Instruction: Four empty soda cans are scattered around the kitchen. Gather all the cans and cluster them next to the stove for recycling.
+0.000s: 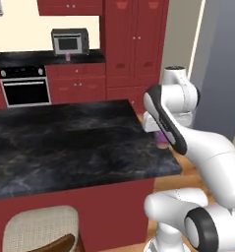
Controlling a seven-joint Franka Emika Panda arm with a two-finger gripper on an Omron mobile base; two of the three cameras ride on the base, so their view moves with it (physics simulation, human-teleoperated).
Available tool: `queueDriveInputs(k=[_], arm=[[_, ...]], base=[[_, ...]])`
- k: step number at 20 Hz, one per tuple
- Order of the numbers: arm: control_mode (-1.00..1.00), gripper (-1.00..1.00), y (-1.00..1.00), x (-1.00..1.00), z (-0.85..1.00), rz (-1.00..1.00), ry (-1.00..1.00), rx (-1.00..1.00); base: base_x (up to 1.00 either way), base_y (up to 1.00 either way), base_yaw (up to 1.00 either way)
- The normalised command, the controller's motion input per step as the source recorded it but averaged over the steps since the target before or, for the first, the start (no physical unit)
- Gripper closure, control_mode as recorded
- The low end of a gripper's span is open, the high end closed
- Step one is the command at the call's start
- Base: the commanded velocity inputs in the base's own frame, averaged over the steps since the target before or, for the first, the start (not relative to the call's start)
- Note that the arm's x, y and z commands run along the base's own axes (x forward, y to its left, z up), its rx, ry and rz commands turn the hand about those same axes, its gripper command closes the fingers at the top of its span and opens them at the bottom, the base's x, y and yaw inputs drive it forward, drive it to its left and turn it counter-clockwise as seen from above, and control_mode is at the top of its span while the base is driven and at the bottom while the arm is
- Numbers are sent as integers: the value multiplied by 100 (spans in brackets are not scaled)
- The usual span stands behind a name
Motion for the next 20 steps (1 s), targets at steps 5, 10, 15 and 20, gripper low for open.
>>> queueDriveInputs(k=[5,10,15,20], arm=[[100,100,0,0,0,0,0,0],[100,100,0,0,0,0,0,0],[100,100,0,0,0,0,0,0],[100,100,0,0,0,0,0,0]], base=[[38,-78,1],[12,-81,3],[40,-67,3],[99,-44,0]])
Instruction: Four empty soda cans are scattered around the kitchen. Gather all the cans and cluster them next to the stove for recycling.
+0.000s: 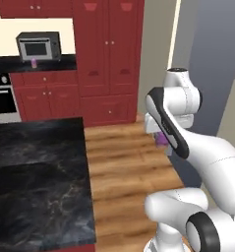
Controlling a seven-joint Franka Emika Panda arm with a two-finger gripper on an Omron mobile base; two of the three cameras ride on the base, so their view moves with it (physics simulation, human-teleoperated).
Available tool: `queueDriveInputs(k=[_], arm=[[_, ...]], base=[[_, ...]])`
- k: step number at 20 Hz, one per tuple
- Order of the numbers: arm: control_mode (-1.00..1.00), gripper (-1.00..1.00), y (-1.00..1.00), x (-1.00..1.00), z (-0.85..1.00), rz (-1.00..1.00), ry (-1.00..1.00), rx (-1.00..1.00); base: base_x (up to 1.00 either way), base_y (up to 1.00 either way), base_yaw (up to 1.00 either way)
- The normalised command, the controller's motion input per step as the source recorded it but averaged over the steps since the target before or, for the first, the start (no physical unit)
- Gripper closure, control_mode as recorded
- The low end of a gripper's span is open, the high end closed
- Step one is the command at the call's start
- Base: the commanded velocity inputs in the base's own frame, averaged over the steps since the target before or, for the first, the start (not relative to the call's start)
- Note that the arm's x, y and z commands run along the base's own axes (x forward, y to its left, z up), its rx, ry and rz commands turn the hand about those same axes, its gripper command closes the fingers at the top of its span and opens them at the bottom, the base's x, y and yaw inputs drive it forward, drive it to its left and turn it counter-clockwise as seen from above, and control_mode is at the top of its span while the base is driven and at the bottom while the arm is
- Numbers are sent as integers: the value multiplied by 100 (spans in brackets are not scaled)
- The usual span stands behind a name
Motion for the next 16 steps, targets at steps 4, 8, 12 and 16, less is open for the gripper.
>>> queueDriveInputs(k=[4,8,12,16], arm=[[100,100,0,0,0,0,0,0],[100,100,0,0,0,0,0,0],[100,100,0,0,0,0,0,0],[100,100,0,0,0,0,0,0]], base=[[100,-37,0],[100,-35,0],[97,-21,0],[93,-13,0]])
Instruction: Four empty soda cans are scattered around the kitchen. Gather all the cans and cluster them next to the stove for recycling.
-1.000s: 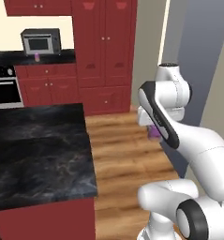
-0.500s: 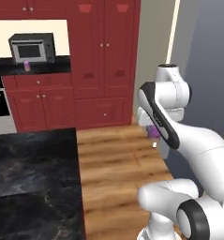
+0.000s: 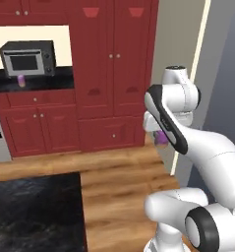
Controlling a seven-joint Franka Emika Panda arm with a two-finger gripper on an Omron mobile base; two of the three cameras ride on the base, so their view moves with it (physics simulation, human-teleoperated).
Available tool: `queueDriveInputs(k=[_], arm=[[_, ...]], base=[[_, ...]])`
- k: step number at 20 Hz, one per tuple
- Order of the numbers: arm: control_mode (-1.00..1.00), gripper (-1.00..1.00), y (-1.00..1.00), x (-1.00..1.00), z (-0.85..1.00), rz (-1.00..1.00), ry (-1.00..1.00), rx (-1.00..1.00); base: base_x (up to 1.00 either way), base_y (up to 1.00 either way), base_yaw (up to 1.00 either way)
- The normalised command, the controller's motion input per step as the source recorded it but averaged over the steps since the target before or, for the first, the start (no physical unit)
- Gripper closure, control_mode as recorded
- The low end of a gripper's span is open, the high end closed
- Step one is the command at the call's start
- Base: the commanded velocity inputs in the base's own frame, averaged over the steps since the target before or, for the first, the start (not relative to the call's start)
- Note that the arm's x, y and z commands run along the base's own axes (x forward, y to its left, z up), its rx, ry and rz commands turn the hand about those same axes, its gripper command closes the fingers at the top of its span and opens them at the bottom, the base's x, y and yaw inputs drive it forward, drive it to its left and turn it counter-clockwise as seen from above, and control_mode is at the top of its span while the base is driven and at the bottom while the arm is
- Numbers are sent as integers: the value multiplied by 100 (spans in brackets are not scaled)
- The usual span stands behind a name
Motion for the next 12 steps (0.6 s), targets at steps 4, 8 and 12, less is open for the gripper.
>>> queueDriveInputs(k=[4,8,12], arm=[[100,100,0,0,0,0,0,0],[100,100,0,0,0,0,0,0],[100,100,0,0,0,0,0,0]], base=[[92,-10,1],[92,-5,2],[92,-3,3]])
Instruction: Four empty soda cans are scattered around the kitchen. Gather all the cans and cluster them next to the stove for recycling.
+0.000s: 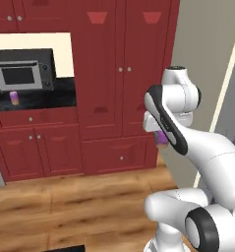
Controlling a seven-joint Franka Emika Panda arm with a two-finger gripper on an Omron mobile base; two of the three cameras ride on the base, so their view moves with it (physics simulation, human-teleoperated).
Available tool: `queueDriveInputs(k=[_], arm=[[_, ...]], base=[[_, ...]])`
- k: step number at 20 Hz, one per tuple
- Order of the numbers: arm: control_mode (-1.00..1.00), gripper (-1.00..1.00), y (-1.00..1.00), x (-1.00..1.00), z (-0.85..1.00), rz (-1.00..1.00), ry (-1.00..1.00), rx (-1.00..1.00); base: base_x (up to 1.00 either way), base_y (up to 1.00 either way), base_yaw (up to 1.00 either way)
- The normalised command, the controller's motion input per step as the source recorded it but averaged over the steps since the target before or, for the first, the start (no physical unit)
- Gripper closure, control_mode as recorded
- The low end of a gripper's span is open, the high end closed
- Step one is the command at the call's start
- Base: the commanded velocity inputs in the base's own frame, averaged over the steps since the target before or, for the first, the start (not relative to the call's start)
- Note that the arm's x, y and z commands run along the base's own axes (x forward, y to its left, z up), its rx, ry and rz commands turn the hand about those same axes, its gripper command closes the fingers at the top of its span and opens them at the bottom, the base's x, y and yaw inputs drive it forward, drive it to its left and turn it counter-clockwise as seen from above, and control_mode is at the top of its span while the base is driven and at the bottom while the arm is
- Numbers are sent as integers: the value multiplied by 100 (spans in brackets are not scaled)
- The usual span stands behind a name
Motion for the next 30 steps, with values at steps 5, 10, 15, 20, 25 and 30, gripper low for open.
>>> queueDriveInputs(k=[5,10,15,20,25,30], arm=[[100,100,0,0,0,0,0,0],[100,100,0,0,0,0,0,0],[100,100,0,0,0,0,0,0],[100,100,0,0,0,0,0,0],[100,100,0,0,0,0,0,0],[100,100,0,0,0,0,0,0]], base=[[88,0,5],[81,0,6],[73,13,7],[70,39,8],[45,58,11],[22,70,10]])
